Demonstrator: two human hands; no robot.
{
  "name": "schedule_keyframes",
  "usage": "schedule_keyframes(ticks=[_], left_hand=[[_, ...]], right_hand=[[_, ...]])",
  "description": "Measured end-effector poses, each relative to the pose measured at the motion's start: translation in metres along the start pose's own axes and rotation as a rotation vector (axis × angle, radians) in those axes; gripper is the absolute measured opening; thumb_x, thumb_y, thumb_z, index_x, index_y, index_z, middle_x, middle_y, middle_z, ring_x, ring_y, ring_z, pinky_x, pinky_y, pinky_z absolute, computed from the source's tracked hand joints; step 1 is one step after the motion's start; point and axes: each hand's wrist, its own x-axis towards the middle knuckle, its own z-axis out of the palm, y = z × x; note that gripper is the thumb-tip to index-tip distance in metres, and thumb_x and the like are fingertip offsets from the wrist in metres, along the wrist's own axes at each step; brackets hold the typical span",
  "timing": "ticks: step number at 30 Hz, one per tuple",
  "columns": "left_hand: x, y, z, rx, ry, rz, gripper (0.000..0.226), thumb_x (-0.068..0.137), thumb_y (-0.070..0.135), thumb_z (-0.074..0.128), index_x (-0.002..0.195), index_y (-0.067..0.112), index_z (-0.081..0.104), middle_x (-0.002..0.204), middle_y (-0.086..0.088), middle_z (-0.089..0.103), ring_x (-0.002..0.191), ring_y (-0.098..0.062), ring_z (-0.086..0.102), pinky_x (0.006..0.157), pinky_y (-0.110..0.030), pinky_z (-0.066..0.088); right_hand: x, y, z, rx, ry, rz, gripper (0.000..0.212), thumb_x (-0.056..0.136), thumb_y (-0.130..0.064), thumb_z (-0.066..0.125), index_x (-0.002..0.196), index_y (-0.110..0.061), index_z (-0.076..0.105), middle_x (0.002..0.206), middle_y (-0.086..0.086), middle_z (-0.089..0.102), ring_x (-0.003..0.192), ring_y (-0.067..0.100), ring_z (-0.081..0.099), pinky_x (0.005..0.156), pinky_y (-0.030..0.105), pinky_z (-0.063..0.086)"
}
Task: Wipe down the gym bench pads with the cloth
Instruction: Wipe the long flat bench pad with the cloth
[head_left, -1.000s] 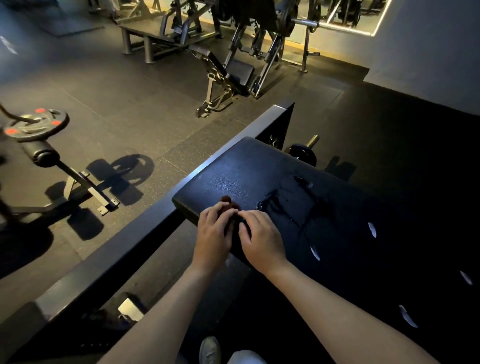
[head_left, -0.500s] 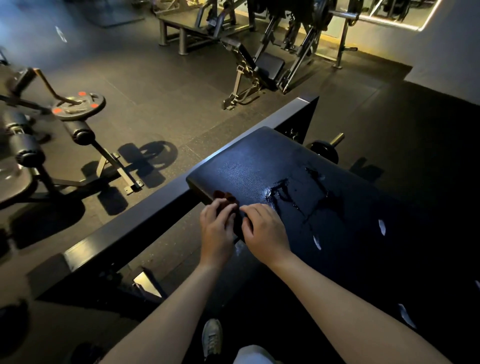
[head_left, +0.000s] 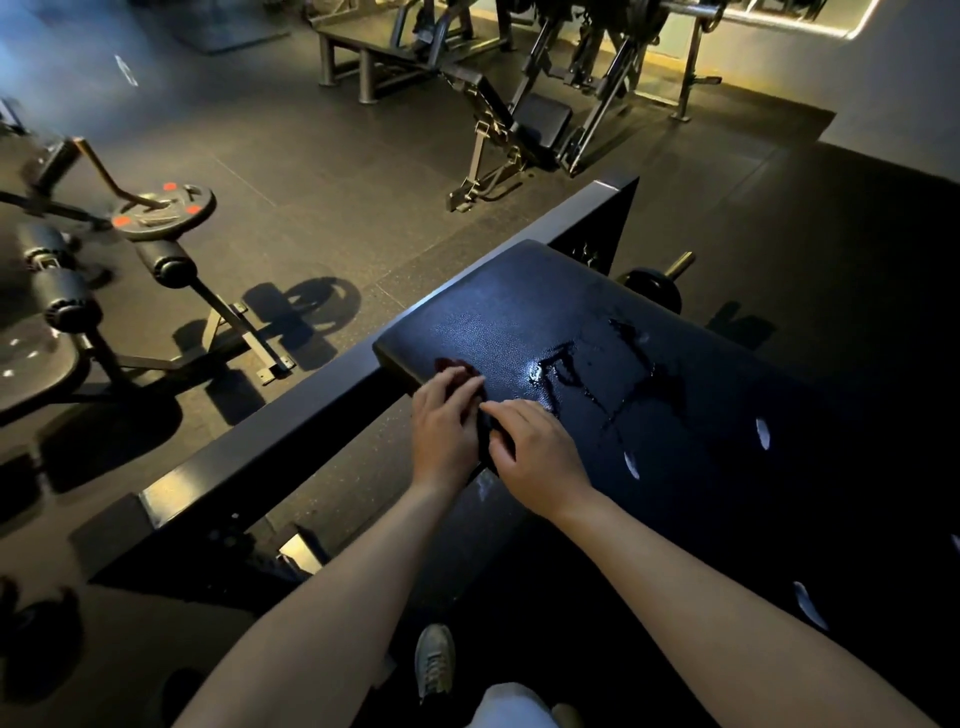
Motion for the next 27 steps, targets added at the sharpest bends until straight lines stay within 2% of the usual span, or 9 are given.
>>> schedule_keyframes(ticks=[3,7,9,11,13,18,20,23,27], left_hand=[[-0.023,0.014,0.005,0.012,0.003,0.086,0.031,0.092,0.025,0.062,0.121,0.025,0.074,0.128,0.003,0.064,0.117,-0.019,0.049,0.105,-0.029,0.038],[-0.042,0.016,0.010,0.004,-0.034,0.209,0.032,0.092,0.020,0.064,0.123,0.025,0.073,0.128,0.001,0.063,0.120,-0.017,0.049,0.110,-0.019,0.030],[-0.037,0.008,0.006,-0.018,-0.036,0.264,0.031,0.093,0.019,0.063,0.123,0.021,0.073,0.127,-0.002,0.063,0.120,-0.021,0.052,0.111,-0.024,0.034],[-0.022,0.002,0.000,-0.040,0.017,0.221,0.029,0.094,0.017,0.063,0.121,0.016,0.074,0.126,-0.005,0.062,0.119,-0.023,0.055,0.108,-0.031,0.040],[-0.006,0.001,-0.003,-0.045,0.070,0.075,0.028,0.095,0.013,0.065,0.121,0.014,0.073,0.128,-0.008,0.060,0.123,-0.024,0.052,0.112,-0.028,0.035],[-0.006,0.015,0.018,0.129,0.034,-0.058,0.039,0.097,0.033,0.049,0.128,0.022,0.069,0.143,-0.006,0.052,0.134,-0.030,0.041,0.117,-0.045,0.031],[-0.016,0.022,0.021,0.135,0.042,-0.055,0.040,0.097,0.034,0.047,0.129,0.023,0.069,0.142,-0.003,0.054,0.133,-0.028,0.043,0.116,-0.042,0.031],[-0.036,0.030,0.021,0.124,0.076,0.008,0.035,0.097,0.030,0.052,0.127,0.024,0.070,0.137,0.000,0.059,0.128,-0.023,0.046,0.111,-0.029,0.027],[-0.068,0.054,0.028,0.045,0.059,0.010,0.038,0.093,0.029,0.053,0.127,0.026,0.070,0.136,0.004,0.060,0.126,-0.016,0.043,0.109,-0.025,0.028]], right_hand=[[-0.005,0.014,-0.014,-0.053,0.065,0.041,0.028,0.088,-0.015,0.057,0.114,-0.015,0.068,0.109,-0.002,0.068,0.104,0.019,0.057,0.091,0.035,0.049],[-0.022,0.019,-0.019,-0.124,0.109,0.090,0.019,0.087,-0.016,0.061,0.105,-0.015,0.067,0.104,-0.002,0.066,0.102,0.021,0.057,0.089,0.038,0.049],[-0.026,0.019,-0.017,-0.145,0.089,0.054,0.021,0.087,-0.019,0.060,0.107,-0.016,0.067,0.104,-0.003,0.066,0.105,0.021,0.057,0.092,0.038,0.048],[-0.023,0.021,-0.018,-0.131,0.082,0.046,0.020,0.087,-0.021,0.059,0.105,-0.018,0.067,0.103,-0.004,0.065,0.105,0.021,0.058,0.093,0.038,0.046],[-0.020,0.023,-0.018,-0.113,0.075,0.066,0.019,0.087,-0.023,0.059,0.104,-0.020,0.068,0.102,-0.006,0.065,0.104,0.020,0.058,0.092,0.039,0.046],[-0.018,0.021,-0.019,-0.087,0.046,0.109,0.027,0.089,-0.029,0.055,0.112,-0.023,0.068,0.108,-0.009,0.066,0.107,0.017,0.058,0.092,0.038,0.044],[-0.020,0.021,-0.022,-0.047,0.041,0.131,0.032,0.089,-0.030,0.051,0.115,-0.021,0.067,0.111,-0.007,0.067,0.108,0.017,0.058,0.094,0.039,0.045],[-0.024,0.024,-0.029,0.086,0.040,0.155,0.037,0.090,-0.028,0.052,0.122,-0.015,0.065,0.113,0.000,0.068,0.108,0.020,0.058,0.097,0.036,0.046],[-0.043,0.032,-0.041,0.171,0.004,0.101,0.034,0.091,-0.021,0.058,0.124,-0.016,0.064,0.112,0.001,0.067,0.109,0.018,0.054,0.099,0.028,0.041]])
